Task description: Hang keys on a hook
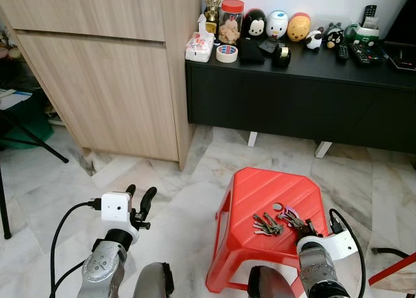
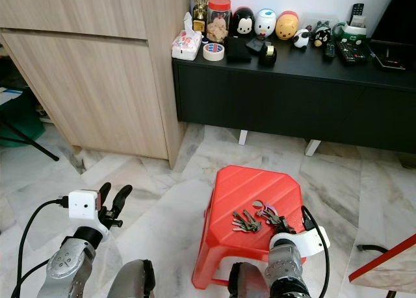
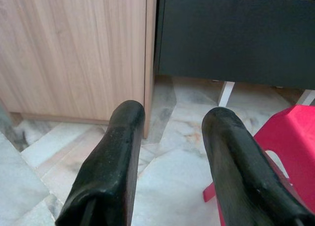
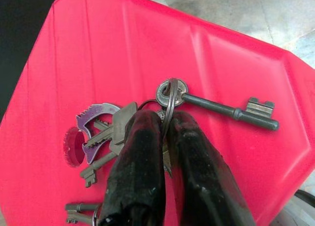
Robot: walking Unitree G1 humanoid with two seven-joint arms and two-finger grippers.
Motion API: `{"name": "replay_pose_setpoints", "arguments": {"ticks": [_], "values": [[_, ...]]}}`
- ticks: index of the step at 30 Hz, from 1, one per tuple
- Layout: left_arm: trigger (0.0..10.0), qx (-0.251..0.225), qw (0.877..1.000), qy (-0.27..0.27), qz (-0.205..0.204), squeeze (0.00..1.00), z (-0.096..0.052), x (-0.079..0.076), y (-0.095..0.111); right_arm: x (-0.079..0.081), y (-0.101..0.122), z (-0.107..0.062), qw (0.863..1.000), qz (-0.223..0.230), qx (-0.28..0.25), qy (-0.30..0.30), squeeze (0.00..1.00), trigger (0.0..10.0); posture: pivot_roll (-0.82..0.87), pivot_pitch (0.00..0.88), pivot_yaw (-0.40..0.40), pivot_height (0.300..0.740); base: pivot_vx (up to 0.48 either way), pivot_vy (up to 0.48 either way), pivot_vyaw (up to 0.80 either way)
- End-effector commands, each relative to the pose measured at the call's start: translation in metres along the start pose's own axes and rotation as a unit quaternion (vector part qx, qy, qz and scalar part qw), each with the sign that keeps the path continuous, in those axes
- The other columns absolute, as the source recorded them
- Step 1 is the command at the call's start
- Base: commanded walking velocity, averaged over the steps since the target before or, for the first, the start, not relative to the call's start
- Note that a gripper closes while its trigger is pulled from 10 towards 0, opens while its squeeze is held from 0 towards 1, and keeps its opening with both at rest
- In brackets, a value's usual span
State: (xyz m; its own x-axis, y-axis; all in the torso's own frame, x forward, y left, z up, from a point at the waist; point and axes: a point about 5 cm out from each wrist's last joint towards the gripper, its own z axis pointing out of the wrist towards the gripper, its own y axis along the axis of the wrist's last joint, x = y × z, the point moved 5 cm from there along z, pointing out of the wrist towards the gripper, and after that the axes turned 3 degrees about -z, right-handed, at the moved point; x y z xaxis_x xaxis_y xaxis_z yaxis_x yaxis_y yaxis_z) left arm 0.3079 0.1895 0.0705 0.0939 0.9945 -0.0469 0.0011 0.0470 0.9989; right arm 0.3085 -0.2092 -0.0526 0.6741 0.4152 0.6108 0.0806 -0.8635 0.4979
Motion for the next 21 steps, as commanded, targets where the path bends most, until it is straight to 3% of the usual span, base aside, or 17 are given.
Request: {"name": "replay_pose_setpoints", "arguments": {"ticks": [1, 10, 13, 18, 20, 21], "values": [[10.0, 0.006, 1.000, -0.006, 0.010, 0.00, -0.001, -0.002, -0.001, -0.005, 0.002, 0.001, 1.000, 0.004, -0.002, -0.011, 0.00, 0.0, 0.07, 0.072, -0.064, 0.608, 0.000, 0.000, 0.00], [10.0, 0.005, 1.000, -0.004, 0.013, 0.00, -0.001, -0.003, -0.001, 0.004, 0.002, 0.000, 1.000, -0.009, -0.009, 0.007, 0.00, 0.0, 0.07, 0.070, -0.067, 0.608, 0.000, 0.000, 0.00], [10.0, 0.006, 1.000, -0.003, 0.012, 0.00, -0.001, -0.003, -0.002, 0.012, 0.005, 0.000, 0.998, -0.049, -0.024, 0.025, 0.00, 0.0, 0.07, 0.070, -0.067, 0.608, 0.000, 0.000, 0.00], [10.0, 0.009, 1.000, -0.001, 0.009, 0.00, -0.001, -0.004, -0.004, 0.038, 0.009, -0.009, 0.983, -0.144, -0.071, 0.091, 0.00, 0.0, 0.07, 0.065, -0.073, 0.608, 0.000, 0.000, 0.00], [10.0, 0.009, 1.000, 0.001, 0.006, 0.00, -0.002, -0.004, -0.005, 0.040, 0.010, -0.015, 0.973, -0.186, -0.088, 0.104, 0.00, 0.0, 0.06, 0.064, -0.075, 0.608, 0.000, 0.000, 0.00], [10.0, 0.009, 1.000, 0.001, 0.006, 0.00, -0.002, -0.004, -0.005, 0.040, 0.010, -0.015, 0.973, -0.186, -0.088, 0.104, 0.00, 0.0, 0.06, 0.064, -0.075, 0.608, 0.000, 0.000, 0.00]]}}
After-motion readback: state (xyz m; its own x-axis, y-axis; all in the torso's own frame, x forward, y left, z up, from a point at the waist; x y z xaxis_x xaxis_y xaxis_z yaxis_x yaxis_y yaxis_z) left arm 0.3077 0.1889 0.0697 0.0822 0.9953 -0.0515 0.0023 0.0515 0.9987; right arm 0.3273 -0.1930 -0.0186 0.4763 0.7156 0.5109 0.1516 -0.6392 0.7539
